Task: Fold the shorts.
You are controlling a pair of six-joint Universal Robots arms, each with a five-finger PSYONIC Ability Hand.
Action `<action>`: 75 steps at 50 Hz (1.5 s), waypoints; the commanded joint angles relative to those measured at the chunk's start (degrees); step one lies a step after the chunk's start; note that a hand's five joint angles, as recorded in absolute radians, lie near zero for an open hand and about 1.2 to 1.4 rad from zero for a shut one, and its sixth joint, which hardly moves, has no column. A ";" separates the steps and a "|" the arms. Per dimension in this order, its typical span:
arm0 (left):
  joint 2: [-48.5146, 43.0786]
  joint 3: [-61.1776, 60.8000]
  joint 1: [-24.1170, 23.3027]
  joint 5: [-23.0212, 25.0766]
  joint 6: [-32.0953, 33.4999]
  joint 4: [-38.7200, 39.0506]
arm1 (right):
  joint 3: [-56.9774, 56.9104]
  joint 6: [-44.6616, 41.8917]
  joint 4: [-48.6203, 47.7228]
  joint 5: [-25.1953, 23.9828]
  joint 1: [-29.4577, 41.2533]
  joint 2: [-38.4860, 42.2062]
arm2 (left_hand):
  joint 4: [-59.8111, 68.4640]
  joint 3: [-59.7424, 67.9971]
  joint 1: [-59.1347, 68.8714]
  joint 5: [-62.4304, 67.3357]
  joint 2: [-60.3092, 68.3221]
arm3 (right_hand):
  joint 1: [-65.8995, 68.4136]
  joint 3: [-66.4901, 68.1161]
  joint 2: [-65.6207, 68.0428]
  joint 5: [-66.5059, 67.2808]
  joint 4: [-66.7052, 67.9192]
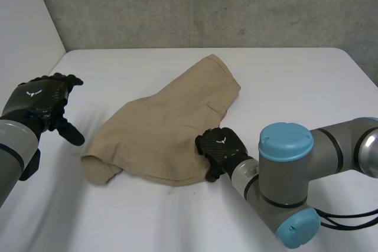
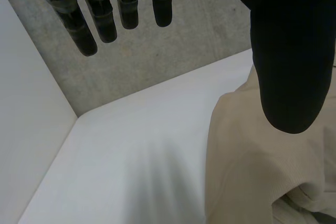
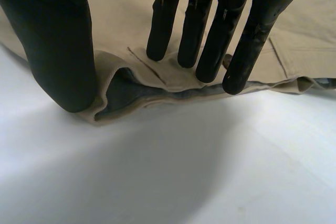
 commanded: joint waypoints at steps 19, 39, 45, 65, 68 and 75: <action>0.00 -4.38 2.34 -0.09 0.34 0.00 | -6.04 0.65 1.77 0.87 0.62 1.33 | 1.30 0.29 0.61 0.89 1.49 | 42.75 35.44 35.20 39.15 35.46; -10.01 -9.22 0.33 -0.35 -0.01 0.96 | 3.36 -11.83 3.00 2.19 -8.17 -12.47 | 8.03 7.02 7.34 7.61 8.22 | 42.75 35.44 35.20 39.15 35.46; -13.88 -8.34 -0.64 -0.62 -0.27 4.83 | 4.51 -11.92 3.00 2.19 -8.44 -12.56 | 14.41 13.40 13.71 13.99 14.60 | 42.75 35.44 35.20 39.15 35.46; -0.62 -14.58 -2.49 -1.58 -2.11 5.27 | 3.98 -12.09 2.91 2.10 -8.26 -11.68 | 32.42 31.41 31.73 32.00 32.61 | 42.75 35.44 35.20 39.15 35.46; -0.17 -15.11 -3.01 -1.14 -4.22 4.83 | 3.98 -12.09 3.00 2.10 -8.26 -11.77 | 33.09 32.08 32.40 32.68 33.28 | 42.75 35.44 35.20 39.15 35.46; -6.39 -13.71 -4.25 -0.44 -10.02 4.66 | 4.42 -11.83 3.09 2.10 -8.00 -12.12 | 33.26 32.25 32.57 32.85 33.45 | 42.75 35.44 35.20 39.15 35.46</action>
